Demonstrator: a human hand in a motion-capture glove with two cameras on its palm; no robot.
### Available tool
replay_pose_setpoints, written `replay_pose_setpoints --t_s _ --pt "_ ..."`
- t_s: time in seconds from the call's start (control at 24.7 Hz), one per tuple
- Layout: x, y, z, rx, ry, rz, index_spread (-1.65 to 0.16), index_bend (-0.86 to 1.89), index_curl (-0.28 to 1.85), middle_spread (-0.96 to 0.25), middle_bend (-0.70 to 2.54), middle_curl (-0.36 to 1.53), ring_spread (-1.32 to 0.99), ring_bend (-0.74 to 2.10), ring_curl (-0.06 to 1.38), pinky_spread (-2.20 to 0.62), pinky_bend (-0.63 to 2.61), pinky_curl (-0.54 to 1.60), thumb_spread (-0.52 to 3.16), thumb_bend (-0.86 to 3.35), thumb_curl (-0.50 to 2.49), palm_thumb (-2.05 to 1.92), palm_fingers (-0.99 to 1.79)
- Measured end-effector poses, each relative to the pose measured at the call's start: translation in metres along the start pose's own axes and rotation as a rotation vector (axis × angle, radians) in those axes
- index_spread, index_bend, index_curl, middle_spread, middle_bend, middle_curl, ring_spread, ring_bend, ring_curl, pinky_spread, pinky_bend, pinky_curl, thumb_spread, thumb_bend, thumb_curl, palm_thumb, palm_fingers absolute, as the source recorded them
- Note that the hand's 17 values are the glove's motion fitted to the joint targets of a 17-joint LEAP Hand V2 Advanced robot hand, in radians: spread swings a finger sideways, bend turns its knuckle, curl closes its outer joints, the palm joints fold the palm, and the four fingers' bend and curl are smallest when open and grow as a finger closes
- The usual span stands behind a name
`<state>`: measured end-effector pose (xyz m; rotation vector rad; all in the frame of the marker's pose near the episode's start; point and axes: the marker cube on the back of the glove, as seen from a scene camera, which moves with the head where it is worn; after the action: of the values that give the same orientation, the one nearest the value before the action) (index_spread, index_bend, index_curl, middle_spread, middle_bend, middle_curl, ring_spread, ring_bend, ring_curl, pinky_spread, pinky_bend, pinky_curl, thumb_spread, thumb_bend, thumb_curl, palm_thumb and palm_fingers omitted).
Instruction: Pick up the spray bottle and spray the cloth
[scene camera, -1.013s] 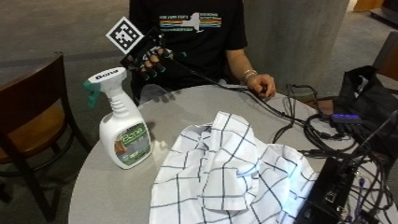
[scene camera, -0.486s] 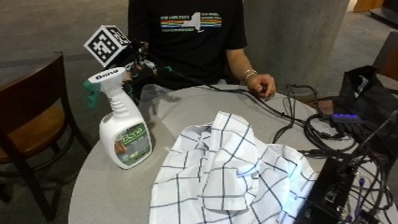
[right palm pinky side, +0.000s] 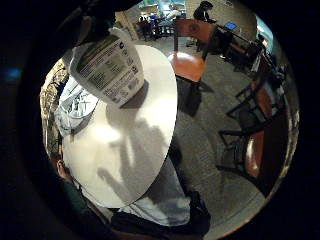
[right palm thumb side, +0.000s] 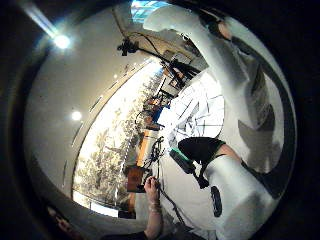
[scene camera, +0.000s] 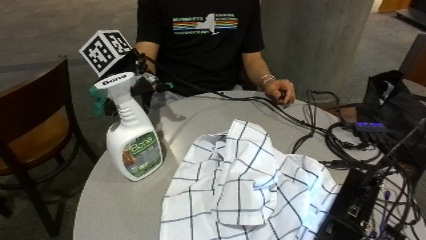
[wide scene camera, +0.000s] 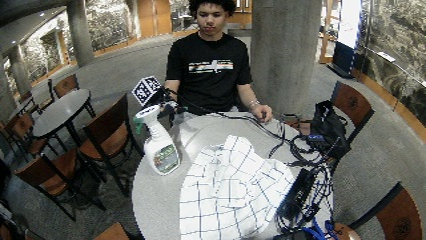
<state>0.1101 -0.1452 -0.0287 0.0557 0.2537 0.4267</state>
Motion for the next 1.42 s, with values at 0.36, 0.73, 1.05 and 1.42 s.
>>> replay_pose_setpoints --t_s 0.36,0.73,1.05,1.42 --pt "0.0 -0.016 0.0 0.061 0.005 0.013 -0.35 0.08 0.16 0.04 0.24 0.36 0.05 0.45 0.34 0.26 0.47 0.37 0.96 0.01 0.32 0.69 0.45" --pt "0.0 -0.026 0.001 0.205 0.073 -0.024 -0.22 0.19 0.25 -0.07 0.4 0.44 -0.11 0.69 0.42 -0.07 0.77 0.47 0.93 0.16 0.43 1.05 1.43" --pt "-0.002 -0.024 -0.001 0.192 0.104 -0.029 -0.2 0.26 0.34 -0.1 0.54 0.5 -0.15 0.78 0.48 -0.1 0.81 0.56 0.97 0.12 0.41 1.06 1.4" --pt "0.001 -0.017 -0.004 0.15 0.013 -0.032 -0.2 0.18 0.37 -0.09 0.44 0.47 -0.14 0.64 0.44 -0.2 0.74 0.53 0.88 0.03 0.43 1.03 1.03"
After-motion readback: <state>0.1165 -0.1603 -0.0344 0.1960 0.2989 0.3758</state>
